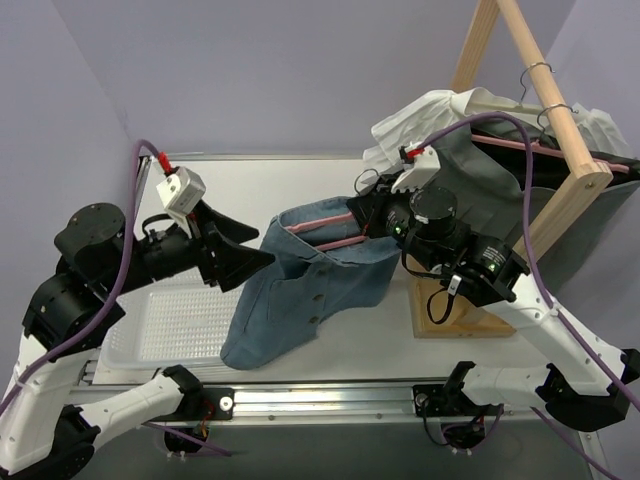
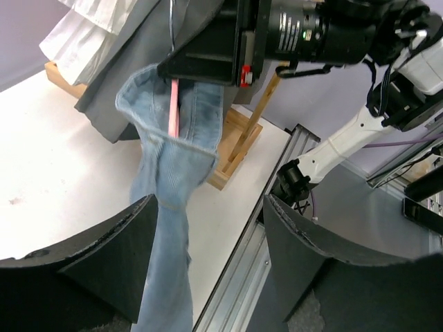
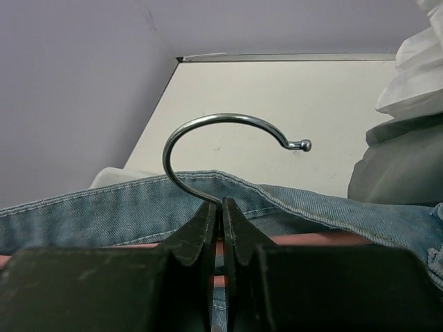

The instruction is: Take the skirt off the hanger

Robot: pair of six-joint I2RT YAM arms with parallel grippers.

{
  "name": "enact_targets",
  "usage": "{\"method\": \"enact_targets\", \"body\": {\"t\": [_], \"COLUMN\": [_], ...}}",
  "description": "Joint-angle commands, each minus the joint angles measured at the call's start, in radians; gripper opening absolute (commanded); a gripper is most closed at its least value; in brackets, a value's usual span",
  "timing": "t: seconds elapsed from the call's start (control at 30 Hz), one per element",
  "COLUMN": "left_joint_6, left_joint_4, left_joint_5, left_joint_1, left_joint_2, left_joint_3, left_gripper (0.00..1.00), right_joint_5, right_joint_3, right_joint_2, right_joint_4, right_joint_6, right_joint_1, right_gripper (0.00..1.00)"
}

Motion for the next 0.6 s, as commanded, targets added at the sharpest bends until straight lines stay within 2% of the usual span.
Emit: {"method": "enact_targets", "body": {"t": [0.0, 0.2, 0.57], "left_joint_6": [0.009, -0.019, 0.015], "left_joint_4": [0.010, 0.009, -0.004], "left_joint_5": [0.004, 0.036, -0.106], "left_joint_1": [0.002, 0.003, 0.002], "left_joint_2": [-0.038, -0.098, -0.095], "left_joint_3": [-0.048, -0.163, -0.254], "left_gripper": [0.71, 0.72, 0.68], "right_joint_5": [0.057, 0.069, 0.057], "right_joint_3": [0.094, 0.140, 0.203], "right_joint_2": [-0.028, -0.019, -0.048], "right_joint_4": [0.060, 0.047, 0.014], "right_joint_6": [0.035, 0.032, 0.032], "right_joint_1": [0.002, 0.002, 0.002], "right_gripper": [0.00, 0.00, 0.00]}}
